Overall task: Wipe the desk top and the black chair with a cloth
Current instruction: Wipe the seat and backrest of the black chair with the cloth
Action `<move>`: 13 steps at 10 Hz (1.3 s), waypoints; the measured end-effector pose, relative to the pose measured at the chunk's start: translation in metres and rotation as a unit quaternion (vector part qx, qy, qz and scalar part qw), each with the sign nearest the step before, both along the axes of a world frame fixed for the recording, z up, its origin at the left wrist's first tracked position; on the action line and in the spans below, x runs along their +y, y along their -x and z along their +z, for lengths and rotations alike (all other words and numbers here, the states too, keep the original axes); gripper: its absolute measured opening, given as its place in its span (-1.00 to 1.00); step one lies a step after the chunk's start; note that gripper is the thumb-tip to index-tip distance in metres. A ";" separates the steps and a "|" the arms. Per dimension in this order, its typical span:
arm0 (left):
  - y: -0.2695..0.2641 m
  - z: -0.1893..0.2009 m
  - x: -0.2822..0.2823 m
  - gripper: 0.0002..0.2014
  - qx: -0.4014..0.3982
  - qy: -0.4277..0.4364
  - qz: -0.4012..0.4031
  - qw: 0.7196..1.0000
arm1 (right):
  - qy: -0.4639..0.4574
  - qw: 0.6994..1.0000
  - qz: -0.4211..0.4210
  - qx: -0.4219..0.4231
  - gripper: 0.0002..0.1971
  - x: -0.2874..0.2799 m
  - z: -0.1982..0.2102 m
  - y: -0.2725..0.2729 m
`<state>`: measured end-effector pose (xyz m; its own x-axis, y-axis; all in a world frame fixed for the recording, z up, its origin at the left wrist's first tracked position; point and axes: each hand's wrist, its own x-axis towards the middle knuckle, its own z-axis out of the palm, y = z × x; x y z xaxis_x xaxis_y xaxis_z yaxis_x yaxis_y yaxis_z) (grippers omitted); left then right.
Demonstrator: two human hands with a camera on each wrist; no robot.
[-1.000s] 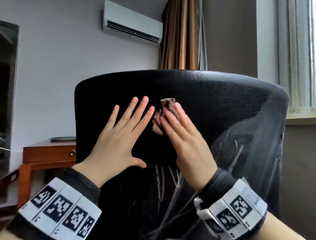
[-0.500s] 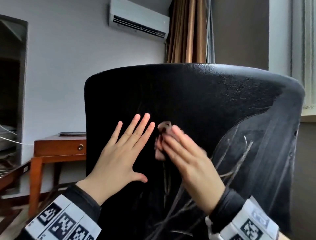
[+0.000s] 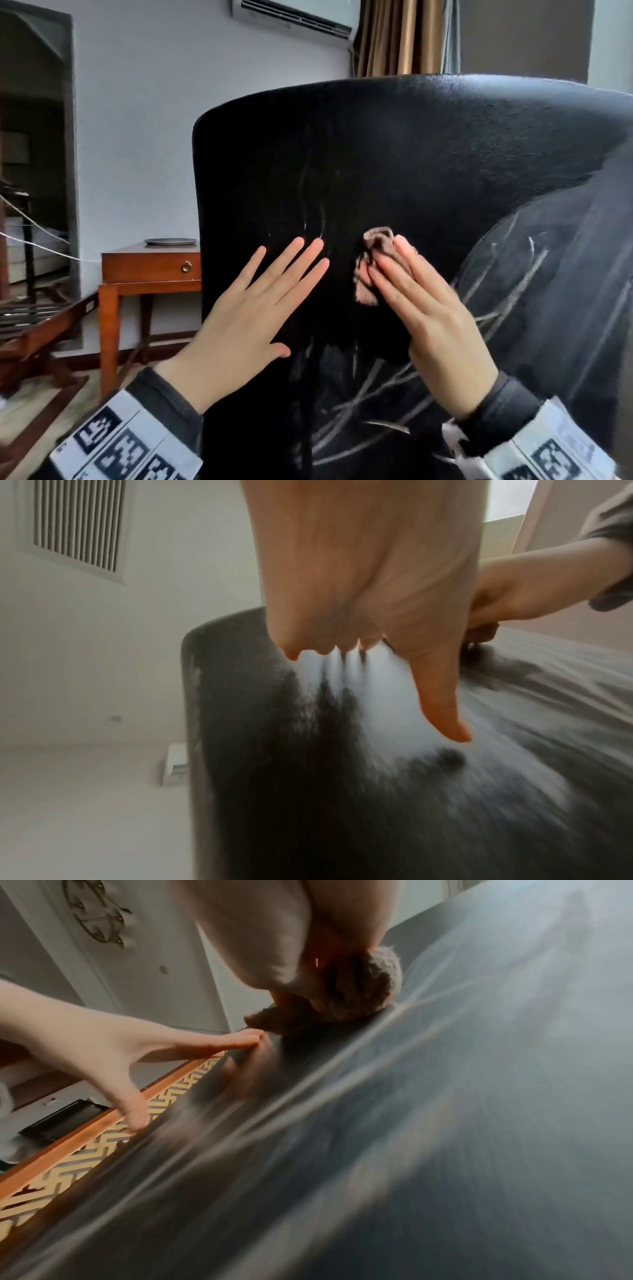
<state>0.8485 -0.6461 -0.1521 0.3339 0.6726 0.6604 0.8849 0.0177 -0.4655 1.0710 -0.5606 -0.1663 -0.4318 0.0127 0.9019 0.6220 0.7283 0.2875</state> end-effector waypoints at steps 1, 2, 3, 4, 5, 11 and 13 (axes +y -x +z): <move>0.017 -0.019 -0.005 0.36 -0.015 0.014 0.027 0.999 | 0.030 0.981 0.192 -0.021 -0.52 -0.001 -0.062 0.004; 0.028 -0.025 -0.007 0.38 -0.050 0.036 0.046 0.997 | 0.120 0.962 0.237 -0.057 -0.57 -0.026 -0.080 -0.004; 0.028 -0.028 -0.007 0.36 -0.087 0.054 0.035 0.994 | 0.065 0.989 0.080 -0.103 -0.45 -0.012 -0.040 -0.004; 0.030 -0.029 -0.006 0.34 -0.094 0.052 0.018 0.994 | 0.046 0.988 0.148 -0.019 -0.46 -0.010 -0.005 0.020; 0.036 -0.032 -0.007 0.30 -0.101 0.046 -0.007 0.994 | 0.374 0.771 0.507 0.094 -0.61 -0.012 -0.020 0.053; 0.059 -0.051 0.001 0.25 -0.386 0.044 0.004 0.922 | 0.389 0.738 0.542 0.099 -0.54 -0.001 0.028 0.106; 0.061 -0.053 0.000 0.23 -0.361 0.045 -0.008 0.931 | 0.397 0.735 0.524 0.168 -0.37 -0.011 -0.060 0.109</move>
<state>0.7872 -0.6459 -0.2046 -0.1655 0.7352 0.6573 0.9674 -0.0085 0.2531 0.9620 -0.5711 -0.2262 -0.3338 0.4116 0.8480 -0.4607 0.7137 -0.5277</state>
